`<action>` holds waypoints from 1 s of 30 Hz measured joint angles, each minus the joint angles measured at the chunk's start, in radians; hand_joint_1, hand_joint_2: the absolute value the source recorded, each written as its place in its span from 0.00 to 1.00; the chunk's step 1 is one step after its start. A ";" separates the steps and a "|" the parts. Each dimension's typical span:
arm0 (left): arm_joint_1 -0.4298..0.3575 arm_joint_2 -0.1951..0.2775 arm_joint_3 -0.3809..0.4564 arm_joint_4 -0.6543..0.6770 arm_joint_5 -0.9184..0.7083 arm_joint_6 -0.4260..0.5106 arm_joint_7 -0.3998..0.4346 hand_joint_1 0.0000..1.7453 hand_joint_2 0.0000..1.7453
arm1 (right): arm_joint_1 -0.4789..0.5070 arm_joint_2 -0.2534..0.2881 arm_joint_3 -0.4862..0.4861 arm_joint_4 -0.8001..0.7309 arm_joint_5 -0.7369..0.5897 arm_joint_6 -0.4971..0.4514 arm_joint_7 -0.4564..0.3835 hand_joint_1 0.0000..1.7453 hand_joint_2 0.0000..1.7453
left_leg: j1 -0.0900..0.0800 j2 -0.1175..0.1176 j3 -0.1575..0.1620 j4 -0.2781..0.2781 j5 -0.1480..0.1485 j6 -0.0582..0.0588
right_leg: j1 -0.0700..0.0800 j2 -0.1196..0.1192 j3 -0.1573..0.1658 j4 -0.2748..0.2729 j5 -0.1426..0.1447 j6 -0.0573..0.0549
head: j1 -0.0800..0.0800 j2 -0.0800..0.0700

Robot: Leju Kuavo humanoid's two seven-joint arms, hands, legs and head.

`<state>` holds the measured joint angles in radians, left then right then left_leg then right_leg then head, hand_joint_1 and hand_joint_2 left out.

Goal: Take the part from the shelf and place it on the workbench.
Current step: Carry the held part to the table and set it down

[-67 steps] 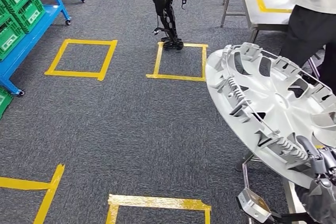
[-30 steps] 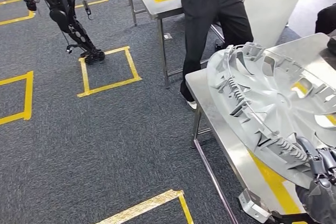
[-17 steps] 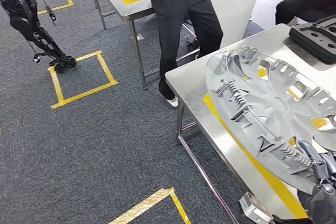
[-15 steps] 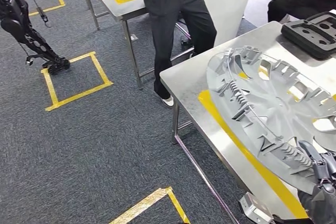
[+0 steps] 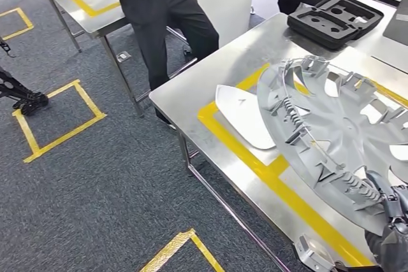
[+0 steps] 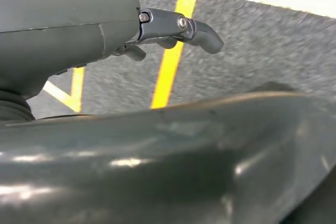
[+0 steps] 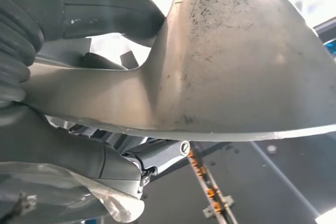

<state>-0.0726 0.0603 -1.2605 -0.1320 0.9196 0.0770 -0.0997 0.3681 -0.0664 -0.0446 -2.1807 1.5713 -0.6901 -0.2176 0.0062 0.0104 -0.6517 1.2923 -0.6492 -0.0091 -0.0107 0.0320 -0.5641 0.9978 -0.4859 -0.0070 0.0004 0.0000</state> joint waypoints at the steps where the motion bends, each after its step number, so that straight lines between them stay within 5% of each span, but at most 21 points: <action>1: 0.002 0.000 -0.001 0.000 0.001 -0.003 0.009 0.00 0.00 | 0.000 0.000 0.000 0.000 0.000 0.000 0.000 1.00 1.00 | -0.001 -0.002 -0.004 -0.002 0.017 0.005 | 0.002 0.015 0.001 0.000 0.000 0.000 | 0.000 0.000; 5: 0.003 0.005 -0.003 0.000 0.004 -0.010 0.032 0.00 0.00 | -0.004 0.000 0.000 0.000 0.000 0.000 0.002 1.00 1.00 | -0.005 -0.071 0.090 -0.243 0.150 0.030 | 0.004 0.067 0.002 0.003 0.001 0.003 | 0.000 0.000; 7: 0.003 0.007 -0.003 0.000 0.004 -0.011 0.040 0.00 0.00 | -0.007 0.000 0.000 0.001 0.000 0.000 0.004 1.00 1.00 | -0.006 -0.087 0.107 -0.287 0.155 0.033 | 0.000 0.089 -0.007 0.004 0.004 0.014 | 0.000 0.000; 9: 0.000 0.007 -0.003 0.000 0.005 -0.011 0.042 0.00 0.00 | -0.008 0.000 0.000 0.001 0.000 0.000 0.005 1.00 1.00 | -0.005 -0.067 0.110 -0.298 0.160 0.036 | -0.003 0.102 -0.019 0.003 0.006 0.027 | 0.000 0.000; 11: -0.001 0.006 -0.003 0.000 0.005 -0.011 0.043 0.00 0.00 | -0.010 0.000 0.001 0.001 0.000 0.000 0.006 1.00 1.00 | -0.001 -0.042 0.114 -0.313 0.168 0.041 | 0.001 0.061 -0.045 0.043 -0.023 0.037 | 0.005 0.000; 13: 0.000 0.006 -0.003 0.000 0.005 -0.012 0.043 0.00 0.00 | -0.014 0.000 0.003 0.001 0.000 0.000 0.007 1.00 1.00 | -0.002 -0.013 0.115 -0.318 0.170 0.045 | 0.001 -0.002 -0.100 0.162 -0.088 0.044 | 0.009 0.000; 15: 0.003 0.006 -0.003 0.000 0.005 -0.013 0.043 0.00 0.00 | -0.016 0.000 0.005 0.002 0.000 0.000 0.008 1.00 1.00 | -0.003 0.016 0.115 -0.317 0.168 0.046 | -0.002 -0.024 -0.151 0.275 -0.129 0.051 | 0.010 0.000; 16: 0.004 0.006 -0.004 0.000 0.005 -0.013 0.043 0.00 0.00 | -0.016 0.000 0.005 0.004 0.000 0.000 0.009 1.00 1.00 | -0.003 0.029 0.115 -0.317 0.167 0.046 | -0.004 -0.028 -0.152 0.282 -0.122 0.055 | 0.010 0.000; 19: 0.002 0.005 -0.004 0.000 0.005 -0.012 0.043 0.00 0.00 | -0.018 0.000 0.006 0.006 0.000 0.000 0.014 1.00 1.00 | -0.004 0.063 0.120 -0.313 0.160 0.036 | -0.006 -0.072 -0.052 0.102 -0.036 0.058 | 0.011 0.000; 21: 0.001 0.005 -0.004 0.000 0.005 -0.010 0.043 0.00 0.00 | -0.021 0.000 0.006 0.007 0.000 0.000 0.014 1.00 1.00 | -0.009 0.080 0.123 -0.306 0.153 0.026 | -0.003 -0.099 0.004 0.006 -0.010 0.048 | 0.009 0.000; 24: -0.001 0.006 -0.004 0.000 0.005 -0.010 0.043 0.00 0.00 | -0.020 0.000 0.006 0.008 0.000 0.000 0.014 1.00 1.00 | -0.011 0.102 0.127 -0.303 0.149 0.013 | -0.001 -0.077 0.007 -0.002 -0.008 0.028 | 0.008 0.000; 26: -0.003 0.006 -0.004 0.000 0.005 -0.009 0.043 0.00 0.00 | -0.020 0.000 0.006 0.009 0.000 0.000 0.015 1.00 1.00 | -0.006 0.074 0.117 -0.267 0.119 0.003 | -0.005 -0.057 0.006 -0.005 -0.003 0.015 | 0.004 0.000; 28: -0.001 0.006 -0.004 0.000 0.005 -0.009 0.043 0.00 0.00 | -0.023 0.000 0.006 0.009 0.000 0.000 0.015 1.00 1.00 | -0.002 0.021 0.068 -0.148 0.052 -0.003 | -0.006 -0.035 0.005 -0.006 0.000 0.006 | -0.003 0.000; 30: 0.003 0.005 -0.004 0.000 0.005 -0.009 0.043 0.00 0.00 | -0.023 0.000 0.006 0.010 0.000 0.000 0.014 1.00 1.00 | -0.001 0.001 0.009 -0.021 0.005 -0.004 | -0.004 -0.009 0.003 -0.005 0.002 0.002 | -0.005 0.000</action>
<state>-0.0694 0.0652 -1.2643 -0.1320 0.9243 0.0679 -0.0568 0.3446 -0.0668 -0.0384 -2.1709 1.5715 -0.6901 -0.2038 0.0048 0.0113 -0.6423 1.2718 -0.6446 -0.0127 -0.0142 0.0226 -0.5609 0.9927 -0.4841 -0.0051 -0.0049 0.0000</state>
